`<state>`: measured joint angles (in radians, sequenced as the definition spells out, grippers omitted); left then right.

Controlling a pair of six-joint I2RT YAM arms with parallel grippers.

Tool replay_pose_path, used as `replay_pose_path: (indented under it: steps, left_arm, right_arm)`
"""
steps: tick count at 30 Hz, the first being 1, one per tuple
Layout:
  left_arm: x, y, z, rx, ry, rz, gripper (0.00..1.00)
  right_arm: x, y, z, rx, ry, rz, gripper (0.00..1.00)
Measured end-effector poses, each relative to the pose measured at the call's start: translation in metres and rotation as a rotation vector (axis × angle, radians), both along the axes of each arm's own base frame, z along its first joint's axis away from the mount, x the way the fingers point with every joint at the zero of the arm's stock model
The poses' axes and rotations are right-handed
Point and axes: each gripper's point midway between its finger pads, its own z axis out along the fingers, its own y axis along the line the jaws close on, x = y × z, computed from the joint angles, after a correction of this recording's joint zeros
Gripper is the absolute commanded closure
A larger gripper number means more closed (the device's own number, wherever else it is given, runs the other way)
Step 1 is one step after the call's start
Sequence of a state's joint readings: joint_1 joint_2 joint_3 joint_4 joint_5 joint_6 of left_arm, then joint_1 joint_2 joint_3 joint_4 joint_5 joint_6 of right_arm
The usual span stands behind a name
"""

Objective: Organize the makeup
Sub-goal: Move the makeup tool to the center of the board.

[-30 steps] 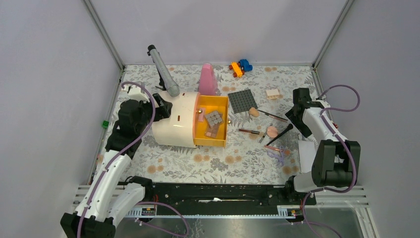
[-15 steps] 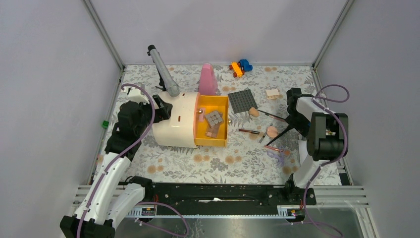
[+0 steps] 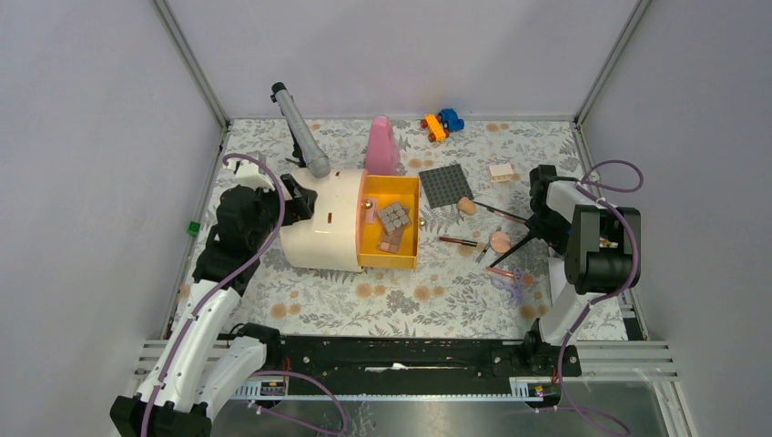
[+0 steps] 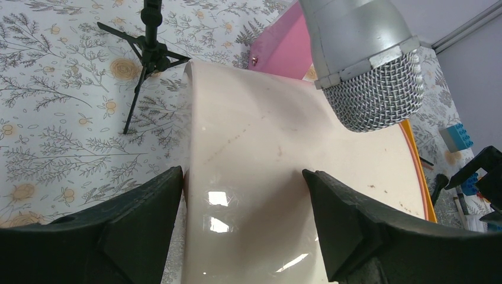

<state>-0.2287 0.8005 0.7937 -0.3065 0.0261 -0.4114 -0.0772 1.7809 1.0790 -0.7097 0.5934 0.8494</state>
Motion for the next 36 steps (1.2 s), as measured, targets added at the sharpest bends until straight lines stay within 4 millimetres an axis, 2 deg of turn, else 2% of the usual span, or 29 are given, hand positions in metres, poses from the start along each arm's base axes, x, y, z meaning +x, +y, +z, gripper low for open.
replay_pose_path:
  steps: [6,14,18,20,23,24,26,29,33,35,36]
  left_arm:
    - [0.000,-0.001,0.000,0.000,0.001,-0.003,0.24]
    - [0.001,-0.001,-0.001,0.000,0.001,-0.003,0.25]
    - [0.001,-0.001,0.000,0.000,0.001,-0.003,0.25]
    - [0.001,-0.001,0.000,0.000,0.001,-0.003,0.25]
    - [0.001,-0.001,-0.001,0.000,0.001,-0.003,0.25]
    - [0.001,-0.001,-0.001,0.000,0.001,-0.003,0.25]
    - [0.001,-0.001,-0.001,0.000,0.001,-0.003,0.25]
    - [0.001,-0.001,-0.001,0.000,0.001,-0.003,0.25]
    - [0.001,-0.001,-0.001,0.000,0.001,-0.003,0.25]
    - [0.001,-0.001,-0.001,0.000,0.001,-0.003,0.25]
    - [0.001,-0.001,-0.001,0.000,0.001,-0.003,0.25]
  right_arm:
    - [0.003,-0.003,-0.002,-0.002,-0.031,-0.004,0.10]
    - [0.003,-0.001,-0.004,0.002,-0.072,-0.004,0.26]
    - [0.000,-0.002,-0.005,0.003,-0.081,-0.005,0.29]
    - [-0.002,-0.001,-0.005,0.005,-0.084,-0.005,0.35]
    - [-0.006,0.001,-0.006,0.021,-0.082,0.001,0.56]
    - [-0.007,0.002,-0.007,0.027,-0.079,0.005,0.55]
    - [-0.010,0.004,-0.008,0.037,-0.078,0.008,0.45]
    - [-0.011,0.006,-0.007,0.052,-0.078,0.019,0.38]
    - [-0.012,0.006,-0.003,0.053,-0.082,0.029,0.21]
    - [-0.011,0.006,0.003,0.050,-0.099,0.035,0.03]
    - [-0.011,0.006,0.007,0.048,-0.113,0.037,0.01]
